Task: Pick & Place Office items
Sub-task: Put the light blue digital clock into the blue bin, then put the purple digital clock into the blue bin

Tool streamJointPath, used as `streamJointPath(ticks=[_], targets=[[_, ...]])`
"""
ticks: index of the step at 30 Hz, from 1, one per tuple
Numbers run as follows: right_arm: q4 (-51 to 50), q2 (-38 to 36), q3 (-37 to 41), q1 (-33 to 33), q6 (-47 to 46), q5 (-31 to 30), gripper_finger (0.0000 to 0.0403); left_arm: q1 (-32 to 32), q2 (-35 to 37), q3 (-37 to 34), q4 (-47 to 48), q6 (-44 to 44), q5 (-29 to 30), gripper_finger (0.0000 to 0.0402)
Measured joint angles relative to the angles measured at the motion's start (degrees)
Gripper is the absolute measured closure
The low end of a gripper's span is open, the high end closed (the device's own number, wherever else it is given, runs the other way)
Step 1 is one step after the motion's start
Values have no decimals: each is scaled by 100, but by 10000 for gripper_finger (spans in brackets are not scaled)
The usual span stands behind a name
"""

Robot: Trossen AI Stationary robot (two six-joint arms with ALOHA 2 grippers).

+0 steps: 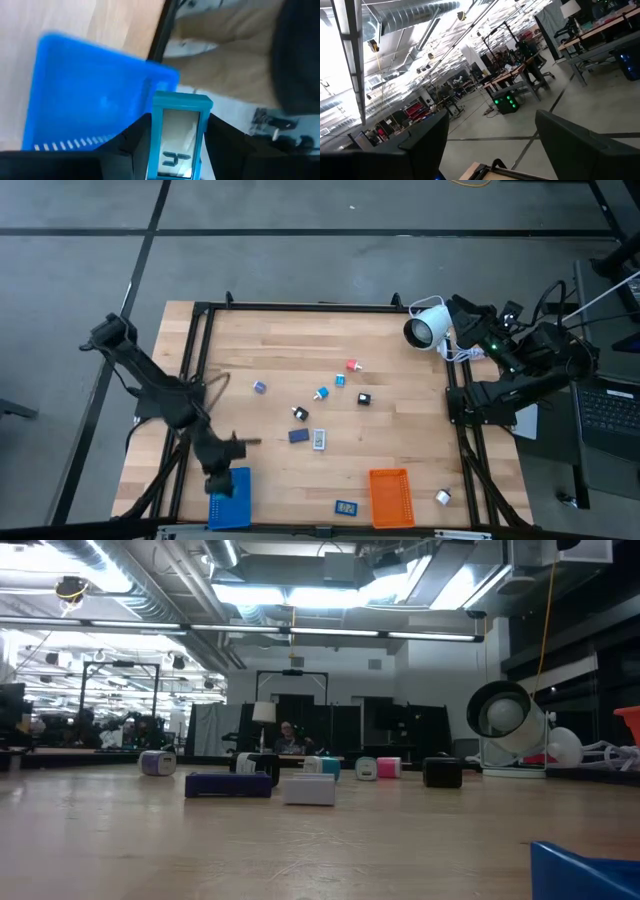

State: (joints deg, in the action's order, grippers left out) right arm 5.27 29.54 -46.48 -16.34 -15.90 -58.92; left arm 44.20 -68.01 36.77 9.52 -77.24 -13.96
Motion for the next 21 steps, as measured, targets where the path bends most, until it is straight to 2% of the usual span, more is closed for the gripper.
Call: streamJointPath(ticks=[9,16,21], targets=[[-13,0,0,0,26,-8,100,219,-1092,4,-19,-215,29,249],[-5,0,0,0,26,-20,101,220,-1447,9,-242,-496,7,158],[3,0,0,0,31,-20,101,180,-1324,17,-212,-543,101,130]])
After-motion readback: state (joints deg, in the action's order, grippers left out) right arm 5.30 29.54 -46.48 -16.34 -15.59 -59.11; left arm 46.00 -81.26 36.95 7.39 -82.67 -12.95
